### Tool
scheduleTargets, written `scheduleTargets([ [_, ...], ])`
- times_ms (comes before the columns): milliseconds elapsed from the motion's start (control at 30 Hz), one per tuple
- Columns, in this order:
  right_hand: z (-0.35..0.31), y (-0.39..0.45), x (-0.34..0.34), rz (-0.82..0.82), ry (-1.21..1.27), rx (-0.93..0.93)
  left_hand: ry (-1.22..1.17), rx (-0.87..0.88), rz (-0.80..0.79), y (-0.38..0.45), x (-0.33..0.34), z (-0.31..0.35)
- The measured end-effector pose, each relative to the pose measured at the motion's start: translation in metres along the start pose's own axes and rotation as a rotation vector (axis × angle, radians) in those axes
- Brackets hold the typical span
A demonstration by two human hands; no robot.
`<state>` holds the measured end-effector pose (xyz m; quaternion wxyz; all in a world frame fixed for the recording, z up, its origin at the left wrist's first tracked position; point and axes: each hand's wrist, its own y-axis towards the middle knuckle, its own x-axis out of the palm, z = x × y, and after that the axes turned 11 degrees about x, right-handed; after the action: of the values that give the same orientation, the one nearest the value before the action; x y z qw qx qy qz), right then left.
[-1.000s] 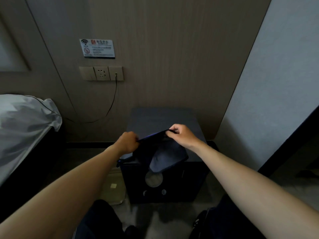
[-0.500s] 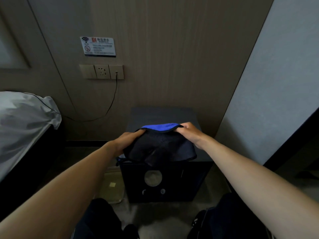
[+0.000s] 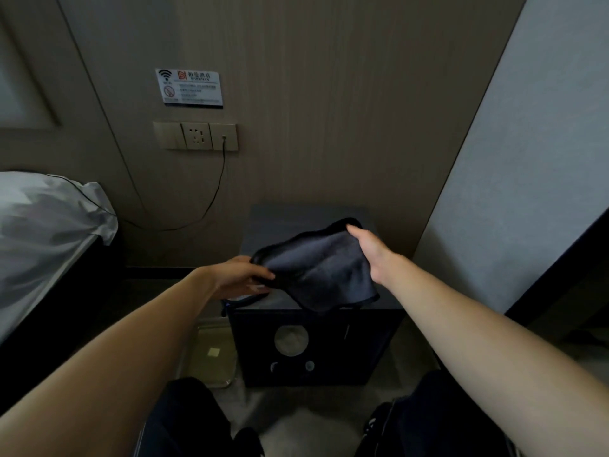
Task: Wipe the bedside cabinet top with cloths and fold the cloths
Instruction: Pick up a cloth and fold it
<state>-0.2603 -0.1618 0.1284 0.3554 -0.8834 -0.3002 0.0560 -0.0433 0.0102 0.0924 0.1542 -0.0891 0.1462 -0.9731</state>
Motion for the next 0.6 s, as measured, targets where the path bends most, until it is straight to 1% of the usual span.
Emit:
scheduleTargets([
  [33, -0.001, -0.001, -0.001, -0.002, 0.013, 0.011, -0.061, 0.018, 0.038, 0.003, -0.003, 0.000],
  [100, -0.001, -0.001, -0.002, -0.005, 0.047, 0.016, -0.109, 0.027, 0.056, 0.005, -0.007, 0.000],
  [167, 0.000, -0.002, 0.000, 0.017, 0.072, 0.022, -0.067, 0.044, 0.081, 0.005, -0.007, 0.000],
  [233, 0.002, -0.001, 0.004, 0.066, 0.093, 0.025, -0.035, 0.109, 0.158, 0.008, -0.002, -0.001],
  [300, 0.003, 0.002, 0.004, 0.094, 0.099, 0.013, -0.092, 0.154, 0.227, 0.008, 0.003, 0.000],
  [400, 0.001, 0.010, -0.001, 0.129, 0.105, -0.035, -0.121, 0.148, 0.208, 0.007, -0.001, -0.001],
  [467, -0.001, 0.011, -0.007, 0.178, 0.075, -0.078, -0.070, 0.159, 0.144, 0.005, -0.009, -0.003],
  [533, -0.002, 0.011, -0.013, 0.237, 0.037, -0.113, 0.083, 0.198, 0.095, 0.003, -0.015, -0.003],
  [600, -0.001, 0.010, -0.018, 0.236, 0.008, -0.148, 0.293, 0.253, 0.145, 0.001, -0.019, -0.004],
])
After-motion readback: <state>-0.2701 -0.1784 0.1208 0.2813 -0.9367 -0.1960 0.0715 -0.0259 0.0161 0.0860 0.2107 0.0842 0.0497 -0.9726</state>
